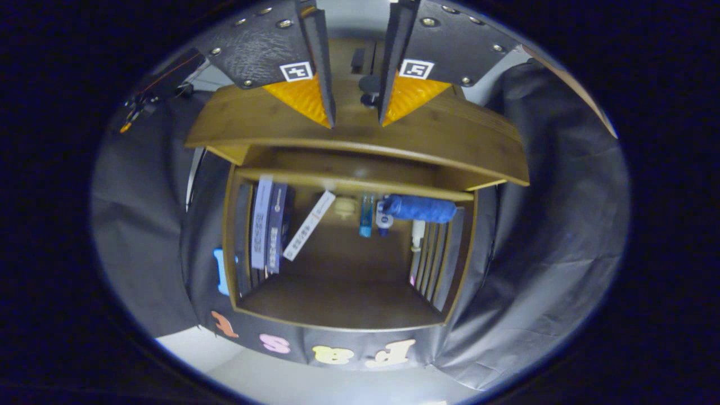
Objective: Pull open the drawer, take out the items inside it, and place them on the countertop above the cabinet.
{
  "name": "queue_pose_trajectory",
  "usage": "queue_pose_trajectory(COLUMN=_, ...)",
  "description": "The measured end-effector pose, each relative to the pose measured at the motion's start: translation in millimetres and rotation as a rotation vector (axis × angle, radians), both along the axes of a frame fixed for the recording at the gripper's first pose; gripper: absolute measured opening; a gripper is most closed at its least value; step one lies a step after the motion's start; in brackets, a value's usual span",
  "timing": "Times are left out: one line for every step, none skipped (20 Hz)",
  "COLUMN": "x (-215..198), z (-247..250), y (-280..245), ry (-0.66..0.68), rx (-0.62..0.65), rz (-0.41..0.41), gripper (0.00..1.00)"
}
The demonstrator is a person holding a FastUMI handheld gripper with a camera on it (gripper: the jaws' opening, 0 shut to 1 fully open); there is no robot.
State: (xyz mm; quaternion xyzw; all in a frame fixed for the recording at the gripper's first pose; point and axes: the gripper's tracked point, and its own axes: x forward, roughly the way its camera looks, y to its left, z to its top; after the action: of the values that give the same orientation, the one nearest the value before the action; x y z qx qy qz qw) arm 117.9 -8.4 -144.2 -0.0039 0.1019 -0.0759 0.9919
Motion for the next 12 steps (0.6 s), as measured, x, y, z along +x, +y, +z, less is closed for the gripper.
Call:
queue_pose_trajectory(x=6, z=12, y=1, ry=-0.011, rx=-0.01, rz=0.013, gripper=0.42)
queue_pose_trajectory(x=14, z=22, y=1, ry=-0.02, rx=-0.016, rz=0.026, gripper=0.42)
queue_pose_trajectory(x=23, z=34, y=4, ry=-0.028, rx=-0.015, rz=0.042, gripper=0.42)
queue_pose_trajectory(x=35, z=44, y=5, ry=-0.033, rx=-0.011, rz=0.06, gripper=0.42)
queue_pose_trajectory(x=47, z=54, y=5, ry=-0.033, rx=-0.009, rz=0.073, gripper=0.42)
queue_pose_trajectory(x=62, z=60, y=5, ry=-0.023, rx=-0.01, rz=0.087, gripper=0.41)
queue_pose_trajectory(x=75, z=62, y=5, ry=0.003, rx=-0.011, rz=0.104, gripper=0.41)
queue_pose_trajectory(x=88, z=61, y=8, ry=0.04, rx=-0.006, rz=0.127, gripper=0.41)
queue_pose_trajectory(x=100, z=61, y=11, ry=0.063, rx=0.01, rz=0.144, gripper=0.41)
queue_pose_trajectory(x=113, z=60, y=13, ry=0.087, rx=0.018, rz=0.158, gripper=0.41)
queue_pose_trajectory(x=124, z=50, y=15, ry=0.143, rx=0.013, rz=0.174, gripper=0.45)
queue_pose_trajectory(x=128, z=35, y=17, ry=0.221, rx=0.011, rz=0.2, gripper=0.49)
